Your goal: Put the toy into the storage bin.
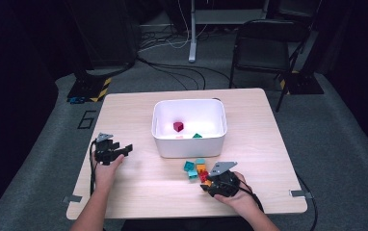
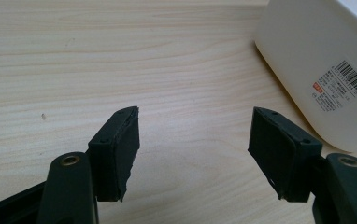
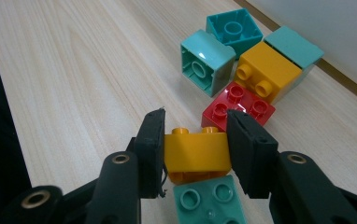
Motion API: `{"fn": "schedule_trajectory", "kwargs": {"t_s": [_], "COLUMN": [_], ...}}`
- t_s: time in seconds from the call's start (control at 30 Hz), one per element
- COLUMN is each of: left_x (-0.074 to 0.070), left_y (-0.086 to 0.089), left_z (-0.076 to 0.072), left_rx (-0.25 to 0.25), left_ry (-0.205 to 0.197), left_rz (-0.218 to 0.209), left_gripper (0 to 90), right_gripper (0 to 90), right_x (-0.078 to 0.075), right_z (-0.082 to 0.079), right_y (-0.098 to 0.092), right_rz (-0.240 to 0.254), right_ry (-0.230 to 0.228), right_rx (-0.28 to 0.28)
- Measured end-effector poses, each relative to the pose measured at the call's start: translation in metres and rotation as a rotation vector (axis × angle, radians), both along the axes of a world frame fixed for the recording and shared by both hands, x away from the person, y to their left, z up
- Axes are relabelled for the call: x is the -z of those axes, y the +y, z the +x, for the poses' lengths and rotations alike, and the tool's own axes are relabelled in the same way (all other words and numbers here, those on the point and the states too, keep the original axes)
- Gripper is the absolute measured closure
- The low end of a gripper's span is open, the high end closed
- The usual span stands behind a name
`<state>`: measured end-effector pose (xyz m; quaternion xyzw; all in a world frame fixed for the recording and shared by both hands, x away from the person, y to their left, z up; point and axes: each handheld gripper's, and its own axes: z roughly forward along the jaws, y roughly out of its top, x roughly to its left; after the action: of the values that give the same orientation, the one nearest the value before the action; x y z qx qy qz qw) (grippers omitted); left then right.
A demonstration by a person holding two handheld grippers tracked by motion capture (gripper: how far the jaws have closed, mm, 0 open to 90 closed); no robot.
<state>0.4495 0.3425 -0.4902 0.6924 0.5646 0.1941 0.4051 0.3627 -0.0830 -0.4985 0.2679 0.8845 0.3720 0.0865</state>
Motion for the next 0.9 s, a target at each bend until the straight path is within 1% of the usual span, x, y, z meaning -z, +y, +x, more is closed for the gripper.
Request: {"fn": "schedule_trajectory", "kwargs": {"t_s": [0.03, 0.13, 0.2, 0.27, 0.37, 0.57, 0.73, 0.9], "left_x": [0.000, 0.000, 0.000, 0.000, 0.000, -0.001, -0.001, -0.001], "left_y": [0.000, 0.001, 0.001, 0.000, 0.000, 0.001, 0.001, 0.001], "left_z": [0.000, 0.000, 0.000, 0.000, 0.000, -0.001, -0.001, -0.001], "left_rx": [-0.003, -0.002, -0.002, -0.001, -0.001, -0.001, -0.001, -0.002], "left_ry": [-0.005, 0.000, -0.002, -0.002, -0.002, -0.001, -0.001, 0.001], "left_rz": [0.000, -0.002, -0.001, 0.000, 0.000, 0.002, 0.003, 0.002], "left_gripper": [33.3, 33.2, 33.3, 33.2, 33.3, 33.2, 33.3, 33.3], "right_gripper": [58.3, 58.5, 58.5, 58.5, 58.5, 58.6, 58.6, 58.6], "right_x": [0.000, -0.002, -0.003, -0.006, -0.012, -0.025, -0.036, -0.045], "right_z": [0.000, 0.000, 0.001, -0.001, -0.002, 0.000, 0.004, 0.008], "right_y": [0.000, 0.000, 0.000, 0.001, 0.001, -0.001, -0.006, -0.010], "right_rz": [-0.001, -0.002, 0.003, 0.009, 0.022, 0.055, 0.073, 0.087], "right_ry": [0.007, 0.014, 0.004, 0.009, -0.007, -0.008, -0.022, -0.022], "right_rx": [0.002, 0.002, -0.006, -0.001, -0.007, 0.005, 0.014, 0.029]}}
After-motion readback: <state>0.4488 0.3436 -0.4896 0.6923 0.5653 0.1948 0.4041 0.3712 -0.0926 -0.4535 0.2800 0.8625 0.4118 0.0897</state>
